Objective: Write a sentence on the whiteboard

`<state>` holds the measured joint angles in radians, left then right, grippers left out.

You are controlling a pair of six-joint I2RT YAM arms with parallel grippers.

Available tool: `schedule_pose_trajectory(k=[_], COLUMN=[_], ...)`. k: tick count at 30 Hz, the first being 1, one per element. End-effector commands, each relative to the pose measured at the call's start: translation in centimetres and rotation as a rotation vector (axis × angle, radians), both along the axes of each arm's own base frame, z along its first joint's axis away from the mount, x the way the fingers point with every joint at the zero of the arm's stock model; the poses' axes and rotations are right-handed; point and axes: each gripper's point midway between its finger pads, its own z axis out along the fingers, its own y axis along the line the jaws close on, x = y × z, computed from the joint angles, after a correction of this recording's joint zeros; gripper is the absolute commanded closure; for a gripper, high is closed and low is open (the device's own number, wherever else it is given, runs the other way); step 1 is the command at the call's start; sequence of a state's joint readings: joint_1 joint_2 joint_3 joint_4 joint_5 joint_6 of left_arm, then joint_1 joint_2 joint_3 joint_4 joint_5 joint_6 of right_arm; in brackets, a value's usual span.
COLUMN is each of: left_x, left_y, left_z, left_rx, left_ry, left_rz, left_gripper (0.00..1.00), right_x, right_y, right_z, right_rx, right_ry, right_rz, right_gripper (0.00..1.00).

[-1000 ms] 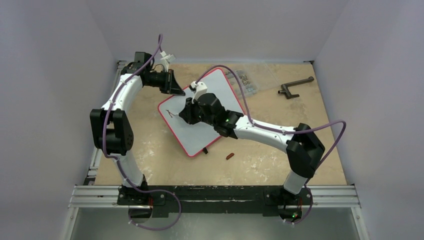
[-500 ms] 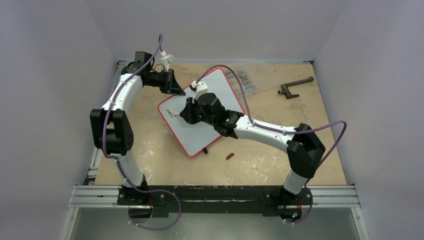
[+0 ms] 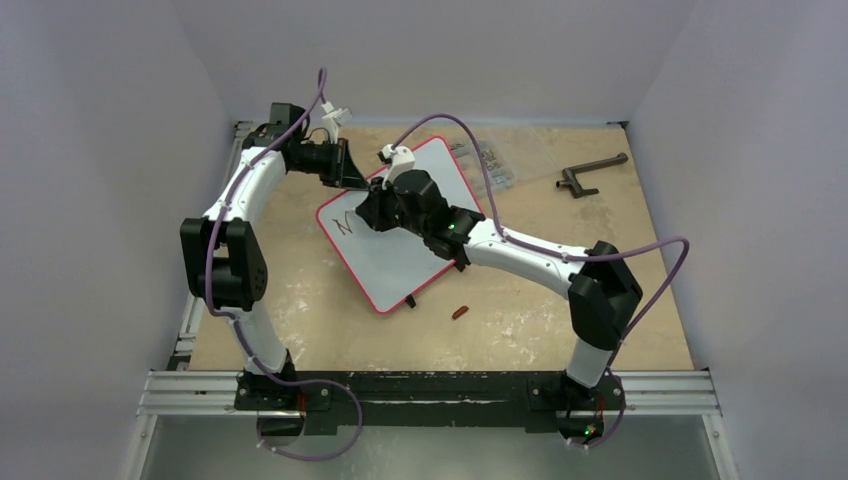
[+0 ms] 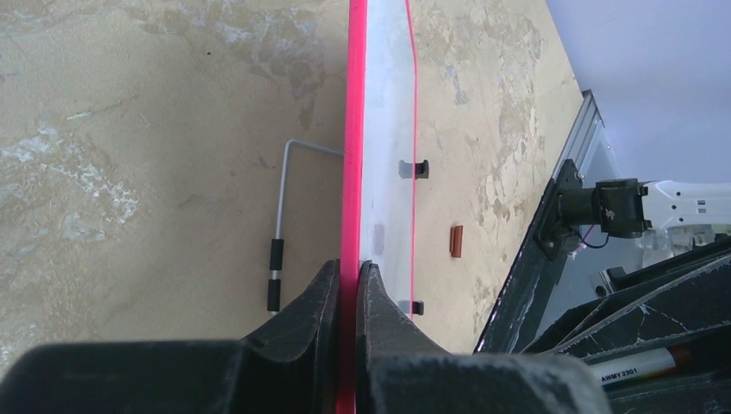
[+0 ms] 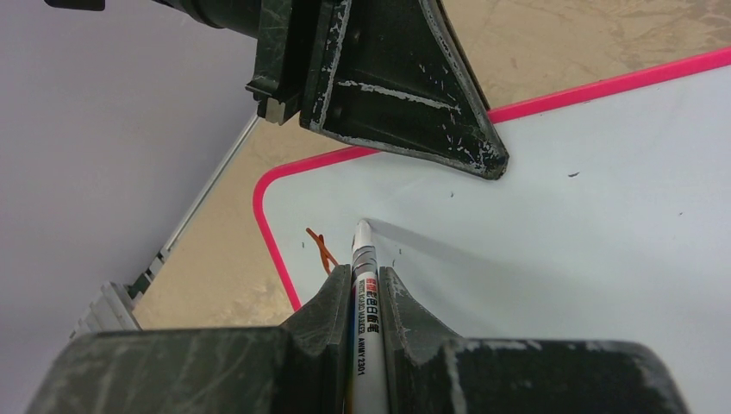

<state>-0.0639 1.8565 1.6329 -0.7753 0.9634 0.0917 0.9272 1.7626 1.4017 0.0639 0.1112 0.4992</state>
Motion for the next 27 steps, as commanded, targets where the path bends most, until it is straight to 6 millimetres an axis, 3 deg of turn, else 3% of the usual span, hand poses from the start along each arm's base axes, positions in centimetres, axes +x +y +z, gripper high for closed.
schedule_pose_trajectory(k=[1,10,27], left_x=[-0.4,-0.3,0.0], left_y=[-0.4,-0.4,0.0], left_z=[-0.1,-0.1,-0.1], left_rx=[0.096,0.095,0.125], left_ry=[-0.050,-0.048,-0.066], left_rz=[-0.027,-0.028,0.001], left_gripper=[1.00,1.00,1.00], right_x=[0.4,-1.3,-1.9], right_y=[-0.9,-2.7,-3.9], right_z=[-1.7,-3.7,-3.5], right_rx=[-0.041,-0.048,-0.058], right_ry=[0.013,0.057,0.070], right_rz=[-0.018,-0.023,-0.041], right_gripper=[1.00,1.00,1.00])
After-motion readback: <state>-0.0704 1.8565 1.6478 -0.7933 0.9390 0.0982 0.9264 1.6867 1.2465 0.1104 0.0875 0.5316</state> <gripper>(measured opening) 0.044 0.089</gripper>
